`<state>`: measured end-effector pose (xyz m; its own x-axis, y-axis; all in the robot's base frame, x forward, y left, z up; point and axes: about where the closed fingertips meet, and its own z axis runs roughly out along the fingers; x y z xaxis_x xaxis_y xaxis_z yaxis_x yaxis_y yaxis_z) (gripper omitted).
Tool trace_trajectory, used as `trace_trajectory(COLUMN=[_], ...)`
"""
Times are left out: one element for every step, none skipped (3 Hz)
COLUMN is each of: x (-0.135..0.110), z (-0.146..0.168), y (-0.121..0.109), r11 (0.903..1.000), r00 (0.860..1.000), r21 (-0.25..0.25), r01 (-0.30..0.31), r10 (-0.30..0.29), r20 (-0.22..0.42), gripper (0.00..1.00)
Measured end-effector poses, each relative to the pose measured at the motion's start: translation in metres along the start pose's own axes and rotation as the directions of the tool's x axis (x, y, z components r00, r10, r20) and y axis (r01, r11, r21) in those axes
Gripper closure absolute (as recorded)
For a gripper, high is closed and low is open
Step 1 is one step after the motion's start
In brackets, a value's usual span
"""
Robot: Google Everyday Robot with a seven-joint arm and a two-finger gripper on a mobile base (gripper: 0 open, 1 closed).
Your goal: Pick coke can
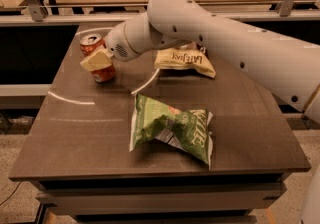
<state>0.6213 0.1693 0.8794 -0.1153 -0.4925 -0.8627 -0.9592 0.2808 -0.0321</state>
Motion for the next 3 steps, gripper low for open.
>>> trace_trajectory(x=[-0.020, -0.052, -0.052], z=[-0.015, -0.042, -0.042], y=[-0.011, -0.030, -0.030], r11=[0.9997, 0.9975, 0.9975], r00=[1.000, 0.998, 0.998], r21=[0.021, 0.069, 0.069], r01=[0.008, 0.014, 0.014], r10=[-0.008, -0.019, -0.019], r20=[0.003, 0.062, 0.062], gripper=[0.87, 1.00, 1.00])
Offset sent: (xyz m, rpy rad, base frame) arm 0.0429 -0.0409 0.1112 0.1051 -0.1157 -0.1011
